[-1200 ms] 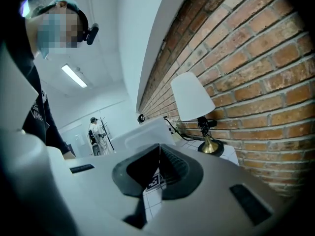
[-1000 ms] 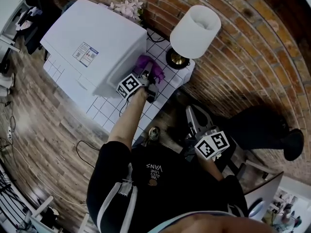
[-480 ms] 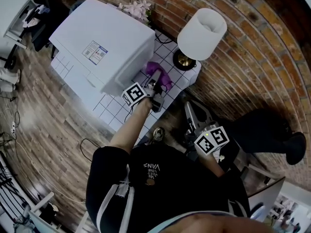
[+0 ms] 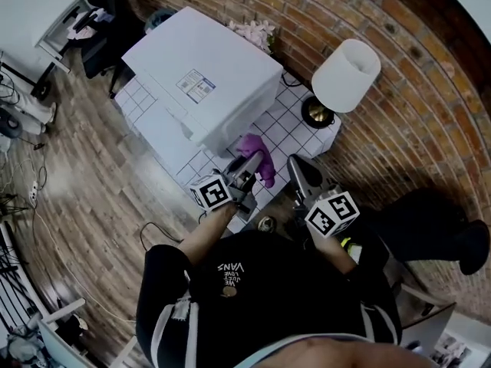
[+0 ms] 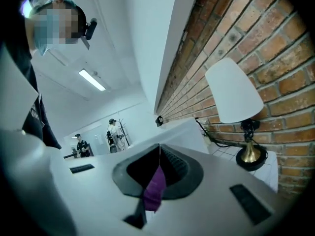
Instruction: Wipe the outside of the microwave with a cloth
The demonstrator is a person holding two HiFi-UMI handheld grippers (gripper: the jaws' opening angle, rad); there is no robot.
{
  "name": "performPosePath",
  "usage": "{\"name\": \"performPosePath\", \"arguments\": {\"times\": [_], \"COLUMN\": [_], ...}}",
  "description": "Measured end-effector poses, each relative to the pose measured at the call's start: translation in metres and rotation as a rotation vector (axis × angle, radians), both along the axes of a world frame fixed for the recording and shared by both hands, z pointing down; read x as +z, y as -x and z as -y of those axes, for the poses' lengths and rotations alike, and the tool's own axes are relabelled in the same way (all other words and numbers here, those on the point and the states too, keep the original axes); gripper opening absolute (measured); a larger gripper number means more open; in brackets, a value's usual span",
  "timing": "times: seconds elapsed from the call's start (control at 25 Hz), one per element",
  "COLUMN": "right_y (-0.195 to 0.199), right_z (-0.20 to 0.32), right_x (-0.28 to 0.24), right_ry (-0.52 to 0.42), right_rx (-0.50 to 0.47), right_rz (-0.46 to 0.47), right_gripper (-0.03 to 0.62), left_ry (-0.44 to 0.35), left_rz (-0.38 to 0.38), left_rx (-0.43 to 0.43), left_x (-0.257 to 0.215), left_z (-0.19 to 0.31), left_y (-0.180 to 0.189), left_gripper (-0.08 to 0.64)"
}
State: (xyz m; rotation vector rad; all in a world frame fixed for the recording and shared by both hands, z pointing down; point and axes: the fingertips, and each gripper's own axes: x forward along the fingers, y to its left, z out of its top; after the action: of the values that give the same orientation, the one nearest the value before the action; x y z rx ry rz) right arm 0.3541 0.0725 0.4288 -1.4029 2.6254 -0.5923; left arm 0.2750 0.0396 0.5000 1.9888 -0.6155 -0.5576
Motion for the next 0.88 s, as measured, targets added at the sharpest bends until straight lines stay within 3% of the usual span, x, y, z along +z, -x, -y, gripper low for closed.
{"name": "performPosePath", "arguments": {"times": [0.32,0.64,0.88], "right_y": [0.058,0.104,0.130], "right_z": [0.005,-0.004,-0.011], "right_x": [-0.022,-0.022,-0.021], "right_ry": [-0.055,-0.069,-0.089], "right_rx": [-0.059,-0.088,-0.100], "right_rz": [0.008,0.014,-0.010], "right_gripper": [0.003,0.005,0.003], "left_ry": [-0.190,-0.366,-0.458], "left_rz": [0.219,0.527,0.684], "left_rx": [-0.088,-0.197,-0.273], "left_x": [-0.047,-0.073,-0.089], "left_z": [-0.033,-0.052,-0.062], "left_y": [0.101,0.171,0.215], "left_gripper": [0.140,0.140,0.140]}}
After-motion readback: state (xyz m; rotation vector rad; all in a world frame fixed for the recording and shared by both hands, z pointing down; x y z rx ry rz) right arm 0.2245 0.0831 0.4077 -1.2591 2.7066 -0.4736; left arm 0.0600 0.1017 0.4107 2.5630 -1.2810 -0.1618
